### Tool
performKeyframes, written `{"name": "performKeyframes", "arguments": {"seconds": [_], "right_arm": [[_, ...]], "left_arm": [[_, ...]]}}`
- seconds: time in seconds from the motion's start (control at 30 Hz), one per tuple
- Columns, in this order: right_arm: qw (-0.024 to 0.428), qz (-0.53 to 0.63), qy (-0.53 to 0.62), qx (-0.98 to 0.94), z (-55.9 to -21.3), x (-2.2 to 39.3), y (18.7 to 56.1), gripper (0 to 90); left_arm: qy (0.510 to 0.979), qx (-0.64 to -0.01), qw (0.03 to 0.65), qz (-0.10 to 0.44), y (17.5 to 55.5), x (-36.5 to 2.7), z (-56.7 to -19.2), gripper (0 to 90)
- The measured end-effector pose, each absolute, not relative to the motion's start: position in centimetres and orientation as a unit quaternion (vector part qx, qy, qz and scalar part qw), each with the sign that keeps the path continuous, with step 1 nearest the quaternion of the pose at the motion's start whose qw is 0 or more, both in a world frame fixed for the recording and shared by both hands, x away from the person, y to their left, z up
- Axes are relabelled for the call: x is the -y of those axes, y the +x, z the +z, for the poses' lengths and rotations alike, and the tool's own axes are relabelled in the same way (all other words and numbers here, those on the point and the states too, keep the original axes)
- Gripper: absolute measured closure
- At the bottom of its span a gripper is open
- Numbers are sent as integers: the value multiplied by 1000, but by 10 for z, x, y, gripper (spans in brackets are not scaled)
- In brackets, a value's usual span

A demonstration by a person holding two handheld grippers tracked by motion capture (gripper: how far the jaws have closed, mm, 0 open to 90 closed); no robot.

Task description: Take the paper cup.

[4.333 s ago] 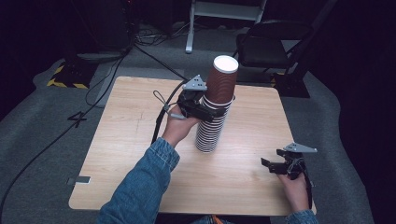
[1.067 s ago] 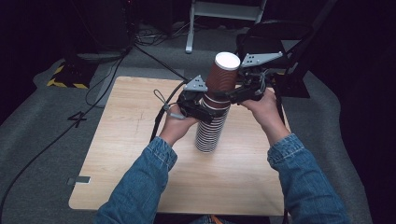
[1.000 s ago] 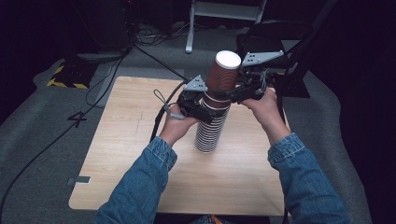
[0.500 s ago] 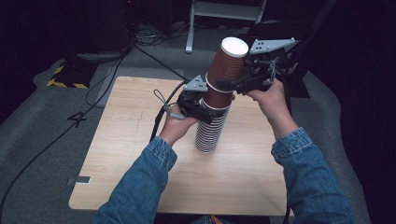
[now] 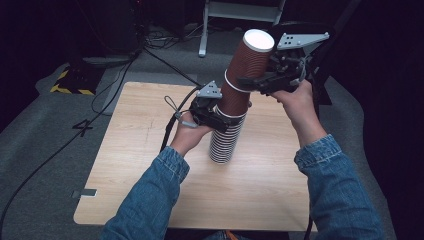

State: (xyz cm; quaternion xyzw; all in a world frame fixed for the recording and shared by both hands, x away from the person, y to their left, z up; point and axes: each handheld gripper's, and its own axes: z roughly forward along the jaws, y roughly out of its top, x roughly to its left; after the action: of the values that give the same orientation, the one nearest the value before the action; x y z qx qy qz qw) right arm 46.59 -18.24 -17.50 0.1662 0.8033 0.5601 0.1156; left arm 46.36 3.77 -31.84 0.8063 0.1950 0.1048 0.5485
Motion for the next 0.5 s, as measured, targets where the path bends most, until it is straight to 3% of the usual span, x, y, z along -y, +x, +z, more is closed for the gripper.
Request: {"name": "performKeyframes", "arguments": {"seconds": [0.5], "right_arm": [[138,564,180,-794,-159,209,458,105]], "left_arm": [[807,-193,548,105,464,-38,-319,35]]}}
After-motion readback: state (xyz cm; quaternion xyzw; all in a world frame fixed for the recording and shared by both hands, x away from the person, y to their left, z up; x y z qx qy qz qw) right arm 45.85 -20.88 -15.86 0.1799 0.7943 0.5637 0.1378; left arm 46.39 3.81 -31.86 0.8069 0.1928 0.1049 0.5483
